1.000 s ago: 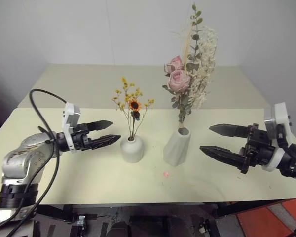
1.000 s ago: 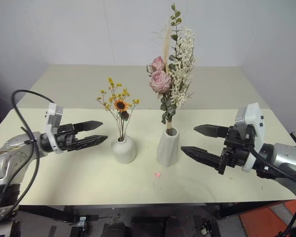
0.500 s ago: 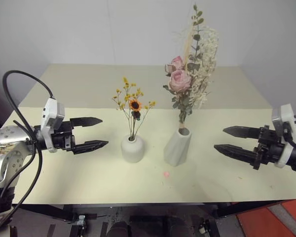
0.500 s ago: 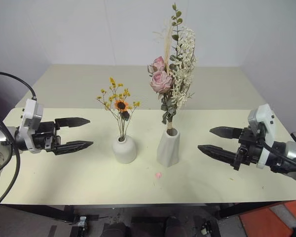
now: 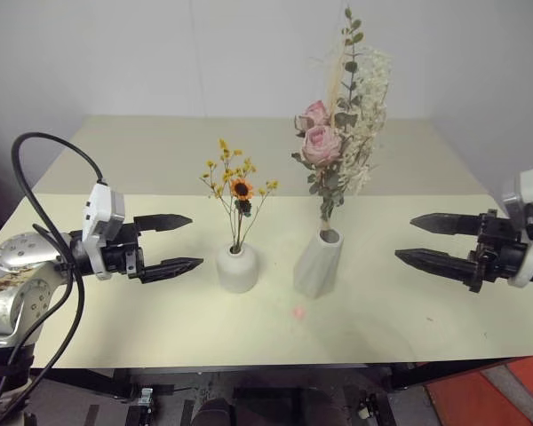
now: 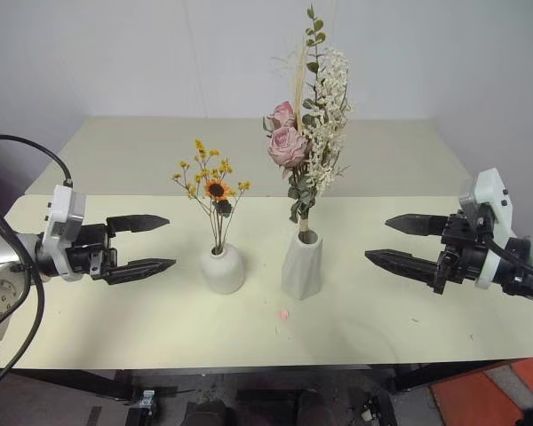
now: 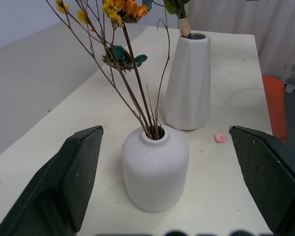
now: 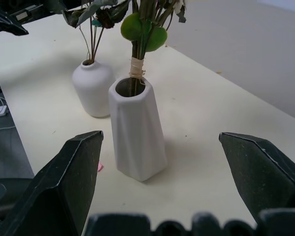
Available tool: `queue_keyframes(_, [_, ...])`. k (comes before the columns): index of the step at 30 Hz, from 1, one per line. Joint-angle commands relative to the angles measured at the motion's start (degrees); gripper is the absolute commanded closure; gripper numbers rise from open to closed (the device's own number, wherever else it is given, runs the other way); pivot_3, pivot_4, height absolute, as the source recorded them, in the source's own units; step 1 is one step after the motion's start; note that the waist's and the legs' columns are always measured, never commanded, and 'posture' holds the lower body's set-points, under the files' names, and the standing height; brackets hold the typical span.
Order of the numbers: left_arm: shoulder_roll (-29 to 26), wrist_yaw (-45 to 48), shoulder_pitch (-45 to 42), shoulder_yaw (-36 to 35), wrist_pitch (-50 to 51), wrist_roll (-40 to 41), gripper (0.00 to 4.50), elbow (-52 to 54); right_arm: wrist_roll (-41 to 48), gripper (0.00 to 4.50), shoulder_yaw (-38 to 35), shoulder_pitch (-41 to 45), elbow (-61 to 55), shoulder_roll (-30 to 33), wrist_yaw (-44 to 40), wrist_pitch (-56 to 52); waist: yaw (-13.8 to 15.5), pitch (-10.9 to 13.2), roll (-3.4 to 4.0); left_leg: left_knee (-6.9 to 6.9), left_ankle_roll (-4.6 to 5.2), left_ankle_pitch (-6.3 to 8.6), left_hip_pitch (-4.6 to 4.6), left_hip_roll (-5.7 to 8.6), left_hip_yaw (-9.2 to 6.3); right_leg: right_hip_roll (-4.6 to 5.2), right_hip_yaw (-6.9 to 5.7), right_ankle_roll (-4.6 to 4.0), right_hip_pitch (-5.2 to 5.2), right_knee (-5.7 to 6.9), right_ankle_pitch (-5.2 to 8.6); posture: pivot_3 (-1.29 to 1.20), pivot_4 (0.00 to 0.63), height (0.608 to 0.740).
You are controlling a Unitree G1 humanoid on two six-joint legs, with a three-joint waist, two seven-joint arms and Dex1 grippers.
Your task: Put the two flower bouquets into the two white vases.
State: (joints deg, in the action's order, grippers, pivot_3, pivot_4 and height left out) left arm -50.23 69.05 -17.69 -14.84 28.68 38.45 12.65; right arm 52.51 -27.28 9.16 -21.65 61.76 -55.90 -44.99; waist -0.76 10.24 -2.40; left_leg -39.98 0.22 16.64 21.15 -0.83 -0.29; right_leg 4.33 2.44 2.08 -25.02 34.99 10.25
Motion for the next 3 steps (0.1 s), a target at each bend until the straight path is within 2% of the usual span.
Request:
queue_keyframes(1, [0.1, -0.6, 0.0, -1.4, -1.4, 0.6, 0.02, 1.4, 0.5, 0.0, -1.0, 0.4, -2.6, -0.8, 0.8, 0.5, 0.0, 0.0, 0.0, 0.0, 0.0, 0.0, 0.01, 0.0, 0.0, -0.01, 0.0, 0.0, 0.0, 0.0, 0.0, 0.0, 0.15, 0.74])
queue_keyframes(3, [0.3, -0.8, -0.3, -1.0, -1.4, 0.6, 0.02, 1.4, 0.8, 0.0, -1.3, 0.2, -3.2, -1.3, 1.1, 0.3, 0.0, 0.0, 0.0, 0.0, 0.0, 0.0, 0.01, 0.0, 0.0, 0.0, 0.0, 0.0, -0.01, -0.01, 0.0, 0.0, 0.15, 0.74])
